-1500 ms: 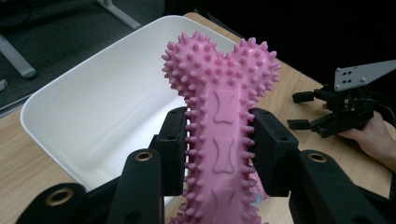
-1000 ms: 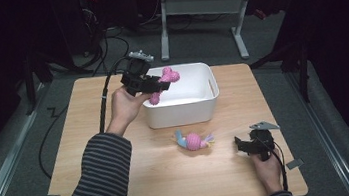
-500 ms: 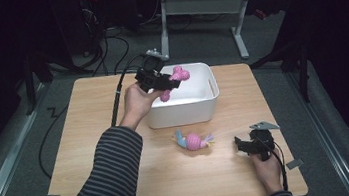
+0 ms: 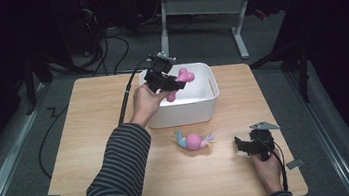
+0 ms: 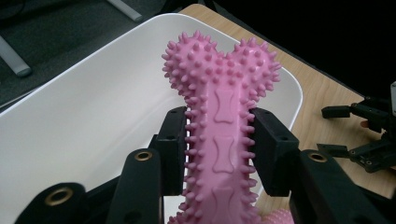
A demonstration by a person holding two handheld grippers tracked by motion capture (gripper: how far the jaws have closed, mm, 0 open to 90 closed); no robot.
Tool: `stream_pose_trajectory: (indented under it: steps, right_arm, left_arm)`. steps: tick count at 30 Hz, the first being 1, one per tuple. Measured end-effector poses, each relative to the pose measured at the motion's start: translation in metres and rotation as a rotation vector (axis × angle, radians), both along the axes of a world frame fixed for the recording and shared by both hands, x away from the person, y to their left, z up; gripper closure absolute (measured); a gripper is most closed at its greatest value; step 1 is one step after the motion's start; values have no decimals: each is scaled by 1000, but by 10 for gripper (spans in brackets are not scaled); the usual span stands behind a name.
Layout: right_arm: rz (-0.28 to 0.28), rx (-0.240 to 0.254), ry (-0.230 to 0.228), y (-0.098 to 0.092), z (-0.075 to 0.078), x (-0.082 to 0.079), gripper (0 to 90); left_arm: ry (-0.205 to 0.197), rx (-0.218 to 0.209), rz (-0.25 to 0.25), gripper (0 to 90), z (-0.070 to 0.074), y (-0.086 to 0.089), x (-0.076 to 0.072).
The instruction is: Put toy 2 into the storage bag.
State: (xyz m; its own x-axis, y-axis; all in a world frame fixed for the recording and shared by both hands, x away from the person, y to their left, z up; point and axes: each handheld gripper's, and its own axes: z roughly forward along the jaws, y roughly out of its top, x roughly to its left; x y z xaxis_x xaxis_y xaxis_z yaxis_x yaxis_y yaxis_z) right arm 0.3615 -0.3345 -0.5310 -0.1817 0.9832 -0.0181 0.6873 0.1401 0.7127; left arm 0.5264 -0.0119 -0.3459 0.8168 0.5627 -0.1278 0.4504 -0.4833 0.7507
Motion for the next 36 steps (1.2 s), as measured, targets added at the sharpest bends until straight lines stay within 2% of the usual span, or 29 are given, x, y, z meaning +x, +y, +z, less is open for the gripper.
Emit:
stream_pose_trajectory:
  steps: [9,12,17,25,33,36]
  right_arm:
    - [0,-1,-2,0,0,0,203]
    - [0,-1,-2,0,0,0,203]
    - [0,-1,0,0,0,0,203]
    - [0,-3,-2,0,0,0,203]
    - [1,-1,0,0,0,0,203]
    - [0,0,-1,0,0,0,203]
  left_arm:
    - [3,17,20,590,-13,-8,9]
    - [20,15,21,589,-16,-9,12]
    - [26,43,19,589,-24,-15,14]
    - [27,34,53,589,-28,-17,18]
    - [26,82,67,586,-34,-21,18]
    - [37,78,76,585,-38,-21,19]
